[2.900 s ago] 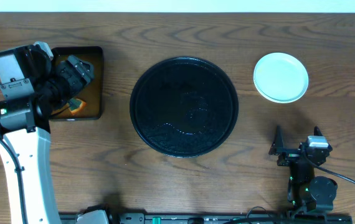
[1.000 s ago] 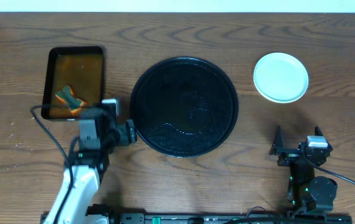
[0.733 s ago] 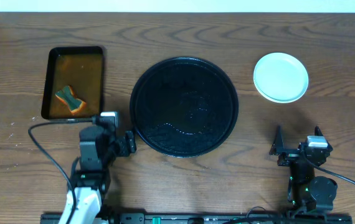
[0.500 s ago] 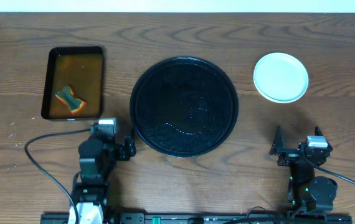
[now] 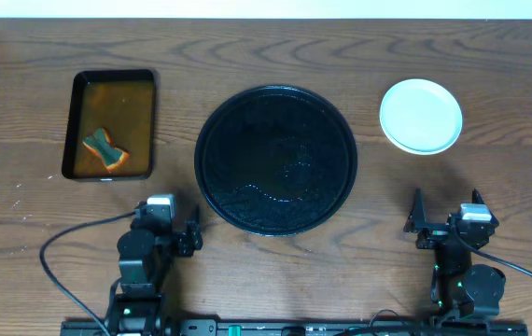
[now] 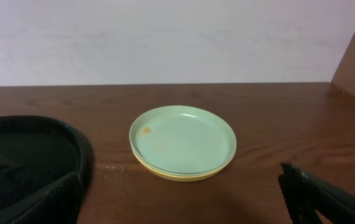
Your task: Clean dirty plates on tray and stack at the side
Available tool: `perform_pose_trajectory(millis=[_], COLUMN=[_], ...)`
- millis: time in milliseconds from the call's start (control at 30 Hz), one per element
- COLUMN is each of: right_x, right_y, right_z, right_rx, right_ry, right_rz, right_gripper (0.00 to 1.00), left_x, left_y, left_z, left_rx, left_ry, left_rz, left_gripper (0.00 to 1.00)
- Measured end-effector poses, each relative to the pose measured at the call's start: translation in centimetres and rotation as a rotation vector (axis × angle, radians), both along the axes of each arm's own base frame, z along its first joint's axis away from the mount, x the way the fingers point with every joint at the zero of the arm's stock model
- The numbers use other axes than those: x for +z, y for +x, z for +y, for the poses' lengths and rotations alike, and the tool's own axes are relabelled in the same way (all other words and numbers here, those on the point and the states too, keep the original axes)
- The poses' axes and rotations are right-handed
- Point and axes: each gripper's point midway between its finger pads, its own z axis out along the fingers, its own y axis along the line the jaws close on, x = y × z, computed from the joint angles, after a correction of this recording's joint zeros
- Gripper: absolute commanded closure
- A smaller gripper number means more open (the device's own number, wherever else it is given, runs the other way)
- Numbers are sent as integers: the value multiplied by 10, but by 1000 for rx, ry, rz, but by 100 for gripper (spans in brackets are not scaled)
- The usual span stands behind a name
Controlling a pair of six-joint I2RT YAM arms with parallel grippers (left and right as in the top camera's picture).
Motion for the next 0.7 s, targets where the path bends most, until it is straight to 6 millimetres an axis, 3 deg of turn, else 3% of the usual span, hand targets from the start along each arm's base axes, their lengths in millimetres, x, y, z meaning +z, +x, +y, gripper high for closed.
perform_pose_trajectory(millis=[133, 333, 700], right_x=[0, 0, 0], right_y=[0, 0, 0], right_z=[0, 0, 0], right_rx=[0, 0, 0], right_ry=[0, 0, 0], right_rz=[-1, -2, -2], right_gripper=[1, 1, 1], left_x=[23, 35, 74], left_y=[5, 6, 8], left_z=[5, 7, 8], left_rx=[24, 36, 41], left_ry=[13, 18, 17], left_rz=[-96, -147, -321], left_gripper=[18, 18, 17])
